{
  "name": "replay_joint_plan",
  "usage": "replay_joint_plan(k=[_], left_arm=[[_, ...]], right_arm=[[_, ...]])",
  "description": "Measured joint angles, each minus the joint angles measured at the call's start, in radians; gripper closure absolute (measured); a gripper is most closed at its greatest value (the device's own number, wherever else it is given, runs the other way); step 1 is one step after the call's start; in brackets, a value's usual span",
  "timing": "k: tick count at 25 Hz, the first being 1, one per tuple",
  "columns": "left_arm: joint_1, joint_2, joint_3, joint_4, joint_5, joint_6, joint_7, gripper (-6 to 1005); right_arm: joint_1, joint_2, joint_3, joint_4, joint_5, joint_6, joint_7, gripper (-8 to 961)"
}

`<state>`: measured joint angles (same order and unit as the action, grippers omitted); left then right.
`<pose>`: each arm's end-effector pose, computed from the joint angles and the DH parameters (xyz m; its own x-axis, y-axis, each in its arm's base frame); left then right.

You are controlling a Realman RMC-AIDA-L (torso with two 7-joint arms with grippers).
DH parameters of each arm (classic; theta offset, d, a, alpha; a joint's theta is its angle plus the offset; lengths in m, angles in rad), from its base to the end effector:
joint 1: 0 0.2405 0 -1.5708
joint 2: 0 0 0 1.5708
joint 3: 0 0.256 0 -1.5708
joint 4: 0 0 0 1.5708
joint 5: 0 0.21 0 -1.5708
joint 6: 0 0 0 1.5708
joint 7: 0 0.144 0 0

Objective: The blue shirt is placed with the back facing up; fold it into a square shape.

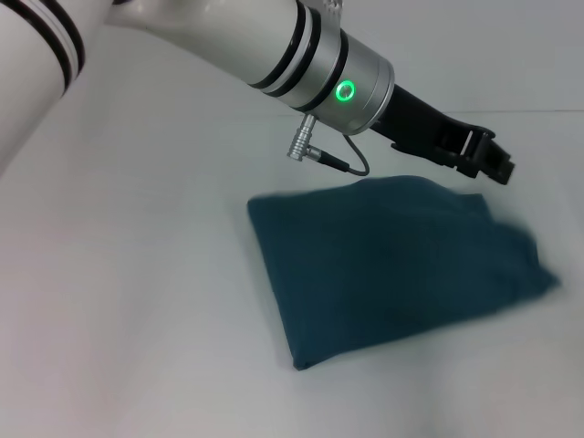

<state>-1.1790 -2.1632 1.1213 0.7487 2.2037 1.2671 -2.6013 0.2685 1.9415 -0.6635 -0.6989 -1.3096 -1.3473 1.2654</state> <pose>-0.0082 0.4118 -0.0790 0.7091 0.6871 0.1581 0.6964 -0.7177 -0.0046 0.3385 0.3211 0.1459 0.6080 -0.0226 -0.7936 -0.7101 -0.4626 -0.5308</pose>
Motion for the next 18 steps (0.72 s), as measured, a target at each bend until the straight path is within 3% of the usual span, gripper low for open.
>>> replay_joint_plan(k=[5,7,12,14,18], left_arm=[[0.013,0.001,-0.007,0.011,-0.027,0.002,0.013,587],[0.031,0.006,-0.011,0.045,-0.029,0.014,0.026,540],[0.137,0.01,-0.051,0.142,-0.031,0.031,0.105,424],[0.202,0.01,-0.075,0.171,-0.033,0.034,0.162,377],[0.318,0.01,-0.132,0.189,-0.038,0.037,0.301,201]], right_arm=[[0.004,0.001,0.003,0.0,-0.001,0.002,0.002,953],[0.005,0.002,0.002,0.0,-0.002,0.002,0.002,953],[0.01,0.007,-0.008,-0.02,-0.03,-0.01,0.032,953],[0.015,0.021,-0.009,-0.058,-0.071,-0.016,0.06,953],[0.041,0.075,-0.011,-0.165,-0.208,-0.019,0.1,953]])
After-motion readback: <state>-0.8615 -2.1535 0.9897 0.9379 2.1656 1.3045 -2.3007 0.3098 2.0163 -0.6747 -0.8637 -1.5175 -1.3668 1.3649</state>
